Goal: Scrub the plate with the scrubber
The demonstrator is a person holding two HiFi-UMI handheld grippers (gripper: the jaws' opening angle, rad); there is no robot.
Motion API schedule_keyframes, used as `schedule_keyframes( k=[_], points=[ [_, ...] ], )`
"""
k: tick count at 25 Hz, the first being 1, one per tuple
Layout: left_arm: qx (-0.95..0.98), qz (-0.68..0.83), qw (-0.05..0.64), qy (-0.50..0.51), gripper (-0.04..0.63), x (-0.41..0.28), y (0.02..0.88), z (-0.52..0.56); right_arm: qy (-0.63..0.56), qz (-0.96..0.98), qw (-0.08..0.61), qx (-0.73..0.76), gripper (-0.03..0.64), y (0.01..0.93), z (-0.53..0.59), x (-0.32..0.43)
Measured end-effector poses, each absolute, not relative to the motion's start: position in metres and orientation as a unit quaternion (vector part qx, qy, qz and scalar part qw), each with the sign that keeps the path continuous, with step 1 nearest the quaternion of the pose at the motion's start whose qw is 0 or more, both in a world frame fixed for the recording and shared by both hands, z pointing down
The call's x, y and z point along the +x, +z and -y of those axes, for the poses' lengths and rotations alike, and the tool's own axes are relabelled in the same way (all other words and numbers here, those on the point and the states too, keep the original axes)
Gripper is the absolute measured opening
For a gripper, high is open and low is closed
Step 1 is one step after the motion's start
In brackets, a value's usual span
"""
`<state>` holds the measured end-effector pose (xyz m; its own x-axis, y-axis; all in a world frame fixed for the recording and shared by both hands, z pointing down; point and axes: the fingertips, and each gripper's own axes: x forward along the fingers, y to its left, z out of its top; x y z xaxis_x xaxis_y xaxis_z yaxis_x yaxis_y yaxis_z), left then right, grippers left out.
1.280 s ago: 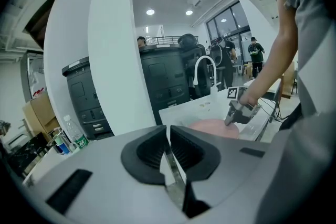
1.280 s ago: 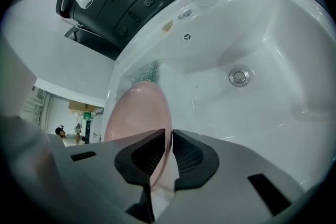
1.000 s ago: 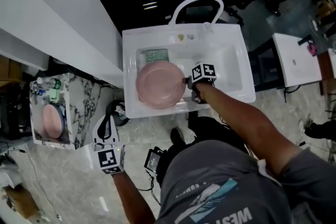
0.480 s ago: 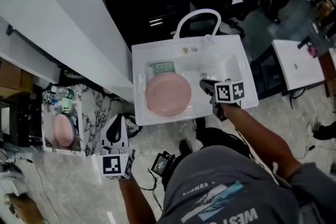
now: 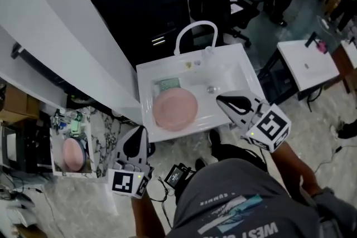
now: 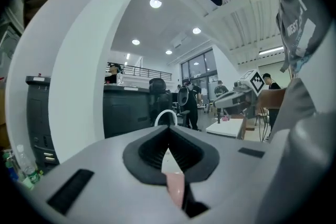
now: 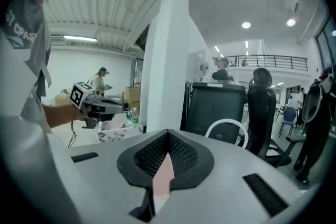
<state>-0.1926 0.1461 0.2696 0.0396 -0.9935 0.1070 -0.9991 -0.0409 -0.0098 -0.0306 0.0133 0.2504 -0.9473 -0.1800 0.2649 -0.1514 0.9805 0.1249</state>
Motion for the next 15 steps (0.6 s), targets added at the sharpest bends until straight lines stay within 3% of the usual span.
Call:
schedule_keyframes(
  k=[15],
  points=[
    [0.773, 0.632, 0.016, 0.045, 0.003, -0.126, 0.249, -0.121, -0.039, 0.981, 0.131, 0.138, 0.028, 0.224, -0.034, 0.046]
  ],
)
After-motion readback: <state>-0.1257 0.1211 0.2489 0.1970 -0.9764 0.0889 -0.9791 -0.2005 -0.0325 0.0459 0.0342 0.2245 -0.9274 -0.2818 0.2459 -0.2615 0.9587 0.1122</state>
